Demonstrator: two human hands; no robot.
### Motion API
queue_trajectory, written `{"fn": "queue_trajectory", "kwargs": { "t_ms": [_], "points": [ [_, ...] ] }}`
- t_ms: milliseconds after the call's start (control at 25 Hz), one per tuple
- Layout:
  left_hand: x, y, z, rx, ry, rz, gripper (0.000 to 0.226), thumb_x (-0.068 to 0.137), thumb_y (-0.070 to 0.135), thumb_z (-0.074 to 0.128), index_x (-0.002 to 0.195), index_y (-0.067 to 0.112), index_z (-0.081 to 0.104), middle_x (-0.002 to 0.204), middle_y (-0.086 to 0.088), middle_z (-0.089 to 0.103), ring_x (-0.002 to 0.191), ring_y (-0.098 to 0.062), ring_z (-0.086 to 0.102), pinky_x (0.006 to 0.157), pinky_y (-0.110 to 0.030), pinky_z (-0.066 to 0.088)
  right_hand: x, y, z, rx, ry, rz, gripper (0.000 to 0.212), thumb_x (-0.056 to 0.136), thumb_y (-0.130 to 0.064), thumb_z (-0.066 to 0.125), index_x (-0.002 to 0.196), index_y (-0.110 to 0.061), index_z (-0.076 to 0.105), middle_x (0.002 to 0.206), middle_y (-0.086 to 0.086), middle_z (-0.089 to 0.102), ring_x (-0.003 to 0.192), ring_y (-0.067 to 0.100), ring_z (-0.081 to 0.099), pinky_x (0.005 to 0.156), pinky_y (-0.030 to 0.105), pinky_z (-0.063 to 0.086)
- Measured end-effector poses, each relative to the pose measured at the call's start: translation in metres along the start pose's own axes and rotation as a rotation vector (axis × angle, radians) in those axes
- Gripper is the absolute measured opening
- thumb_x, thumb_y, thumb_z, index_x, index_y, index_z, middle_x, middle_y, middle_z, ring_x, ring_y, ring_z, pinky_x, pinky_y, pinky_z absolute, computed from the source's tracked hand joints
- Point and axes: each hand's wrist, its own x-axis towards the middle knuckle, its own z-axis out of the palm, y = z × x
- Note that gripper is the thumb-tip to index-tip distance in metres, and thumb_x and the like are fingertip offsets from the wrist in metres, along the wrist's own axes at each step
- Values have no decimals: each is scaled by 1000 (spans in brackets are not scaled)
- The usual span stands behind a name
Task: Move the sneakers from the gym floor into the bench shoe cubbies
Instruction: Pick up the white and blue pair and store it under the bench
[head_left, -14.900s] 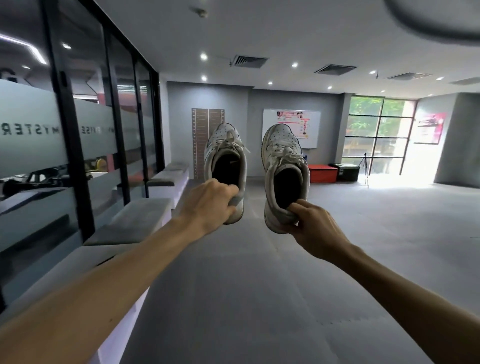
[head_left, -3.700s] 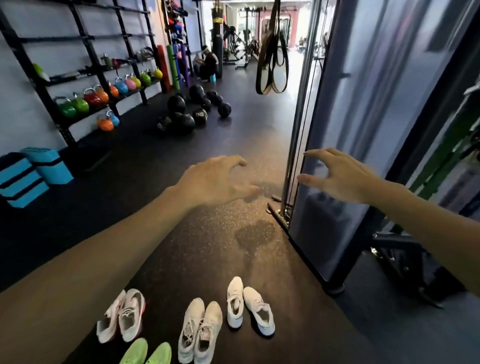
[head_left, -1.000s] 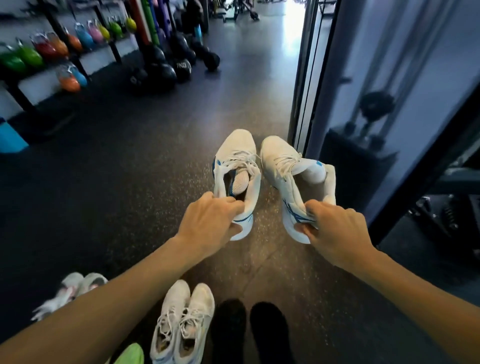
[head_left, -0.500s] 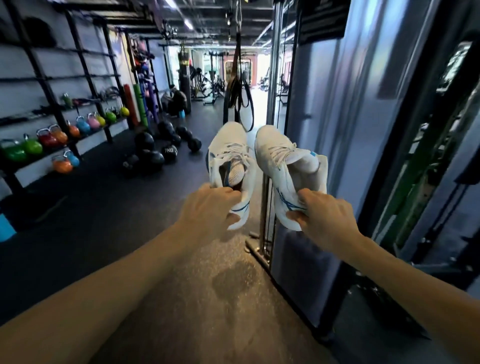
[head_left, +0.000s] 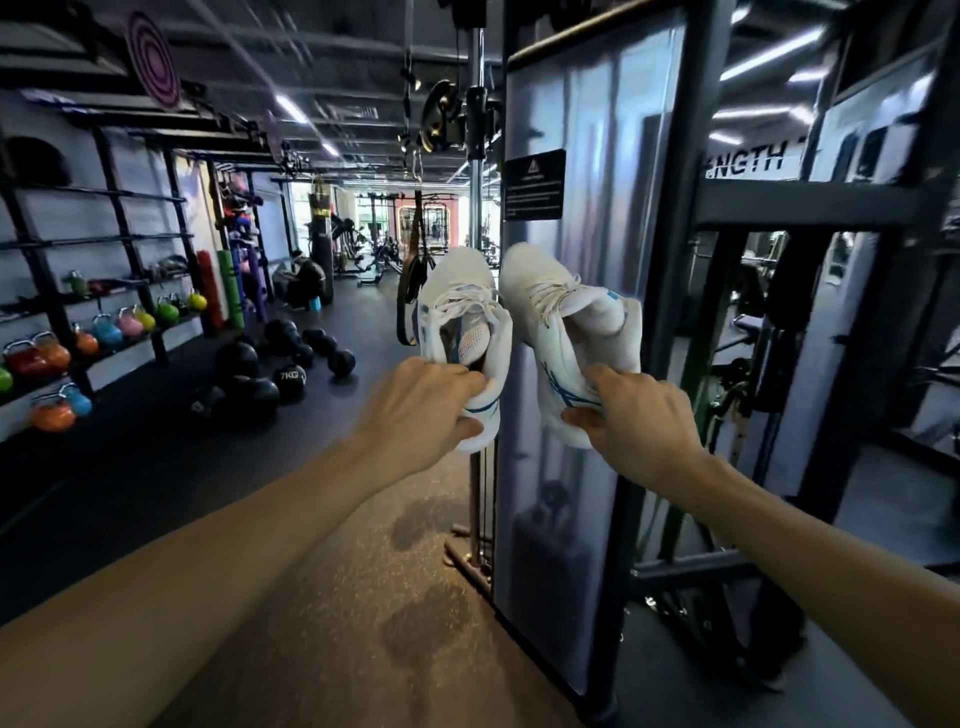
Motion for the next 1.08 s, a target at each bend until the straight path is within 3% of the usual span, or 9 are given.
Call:
{"fn": "queue_trajectory", "kwargs": {
  "t_ms": [200,360,560,720,880,1080],
  "points": [
    [-27,76,-67,-63,3,19,26,84,39,68,84,16,56,87,3,64,85,-21,60,59,-28,12,-72,21,-86,26,28,14,31,86,-44,58,87,-18,43,81,7,66,72,33,61,58,32,31],
    [-40,118,-117,-137,39,51,34,82,41,69,75,23,41,76,5,52,81,-25,57,64,-32,38,-120,41,-158,-26,50,57,30,85,-43,59,84,-20,39,81,7,66,73,35,61,59,34,34],
    [-44,175,-175,-182,154,170,38,79,41,71,73,23,38,70,13,39,73,-20,49,61,-30,33,-182,63,-246,-136,95,148,30,85,-46,57,92,-18,49,84,6,67,77,33,62,61,33,36],
    [-59,237,-215,-311,223,299,40,78,38,74,71,26,36,63,14,34,69,-17,43,67,-32,42,-249,69,-311,-194,106,250,30,84,-45,58,86,-18,46,83,9,66,75,36,61,60,33,35],
    [-90,309,-252,-419,266,421,36,80,37,71,72,25,38,71,14,41,71,-18,44,63,-30,33,-338,70,-379,-304,122,410,35,81,-45,63,77,-22,37,84,12,67,77,39,61,58,34,30],
    [-115,423,-311,-526,272,568,32,80,38,65,72,23,39,74,7,54,76,-25,56,63,-32,40,-466,80,-481,-445,87,598,32,80,-47,61,78,-26,38,86,11,67,76,36,61,57,33,31]
  ]
}}
